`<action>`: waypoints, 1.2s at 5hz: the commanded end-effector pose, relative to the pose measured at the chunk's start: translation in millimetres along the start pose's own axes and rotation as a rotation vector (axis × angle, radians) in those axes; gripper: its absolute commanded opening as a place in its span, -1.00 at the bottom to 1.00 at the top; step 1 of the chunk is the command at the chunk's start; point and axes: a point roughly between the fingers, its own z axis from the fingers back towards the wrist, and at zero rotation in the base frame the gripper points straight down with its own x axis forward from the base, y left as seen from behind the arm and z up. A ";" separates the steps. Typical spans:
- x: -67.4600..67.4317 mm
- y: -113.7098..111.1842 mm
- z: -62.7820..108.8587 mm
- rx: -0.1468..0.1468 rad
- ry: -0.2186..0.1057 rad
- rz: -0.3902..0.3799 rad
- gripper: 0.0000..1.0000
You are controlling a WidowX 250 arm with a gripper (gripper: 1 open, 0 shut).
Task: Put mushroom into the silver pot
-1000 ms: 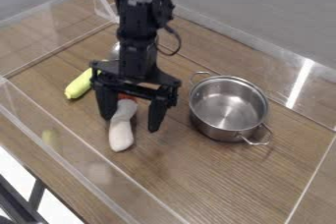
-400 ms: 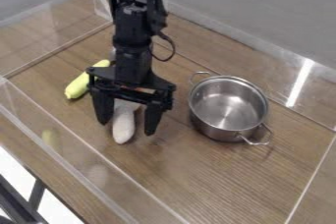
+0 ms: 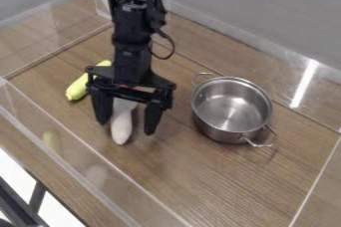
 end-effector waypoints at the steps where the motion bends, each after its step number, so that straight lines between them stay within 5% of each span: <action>1: 7.8 3.4 6.9 -0.012 -0.026 0.017 1.00; 4: 11.7 7.7 9.2 -0.019 -0.018 0.031 1.00; 5: 13.0 9.2 8.7 -0.023 -0.016 0.035 -1.00; 6: 13.1 9.6 8.9 -0.021 -0.019 0.029 -1.00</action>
